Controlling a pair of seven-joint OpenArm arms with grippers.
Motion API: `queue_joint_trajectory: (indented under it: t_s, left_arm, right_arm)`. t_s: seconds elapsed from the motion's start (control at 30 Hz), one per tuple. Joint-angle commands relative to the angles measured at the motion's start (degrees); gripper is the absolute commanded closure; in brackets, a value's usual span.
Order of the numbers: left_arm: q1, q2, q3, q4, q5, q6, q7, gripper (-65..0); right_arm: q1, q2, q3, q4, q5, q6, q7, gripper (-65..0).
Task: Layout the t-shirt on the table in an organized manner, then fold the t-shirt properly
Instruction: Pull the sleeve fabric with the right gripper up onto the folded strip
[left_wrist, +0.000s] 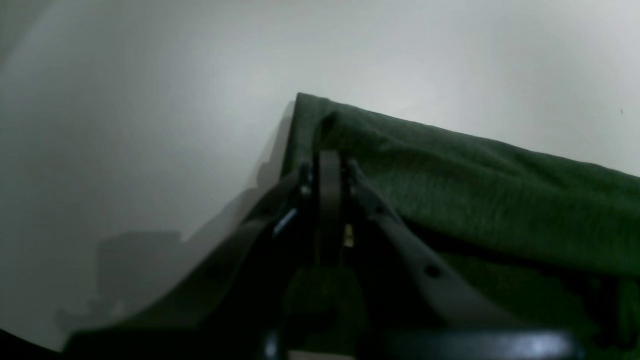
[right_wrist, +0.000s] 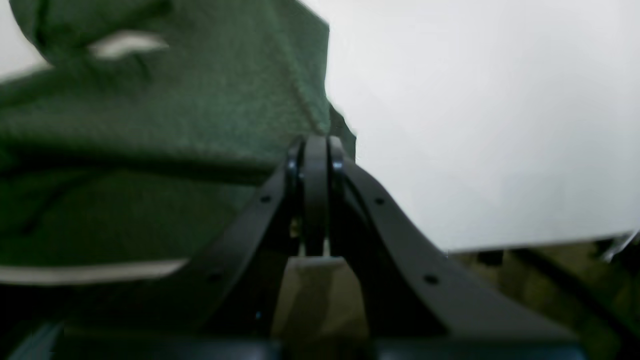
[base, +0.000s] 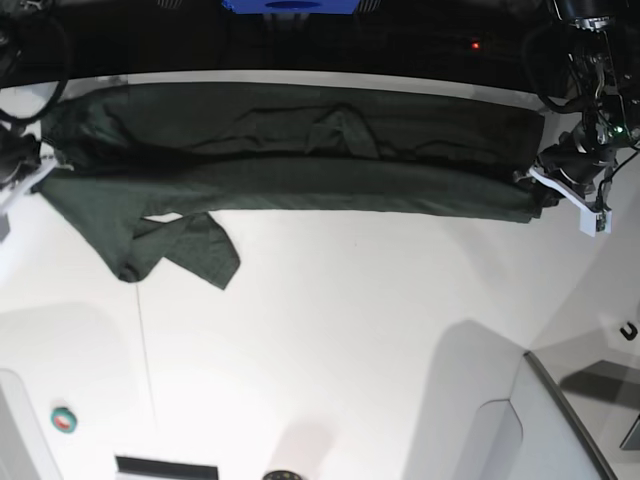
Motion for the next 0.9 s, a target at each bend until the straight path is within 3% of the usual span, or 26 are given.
queue_joint_trajectory:
  t_s: [0.0, 0.47, 0.6, 0.87]
  left_arm:
    - [0.54, -1.09, -0.39, 1.55, -0.19, -0.05, -0.81, 0.0]
    - [6.16, -0.65, -0.31, 4.19, -0.19, -0.05, -0.81, 0.0]
    - [6.78, -0.65, -0.31, 4.45, -0.19, -0.05, -0.81, 0.0]
    - [8.01, -0.65, -0.22, 4.01, -0.1, -0.05, -0.81, 0.0]
  right_arm:
    - [-0.59, -0.21, 0.47, 0.94, -0.1, 0.16, 0.94, -0.2]
    - [-2.44, -1.18, 2.4, -5.21, -0.18, 0.16, 1.11, -0.2]
    - [-2.7, -1.18, 2.31, -7.67, -0.18, 0.25, 4.72, -0.2]
    - [-2.61, -1.26, 2.23, -10.13, -0.18, 0.25, 5.33, -0.2]
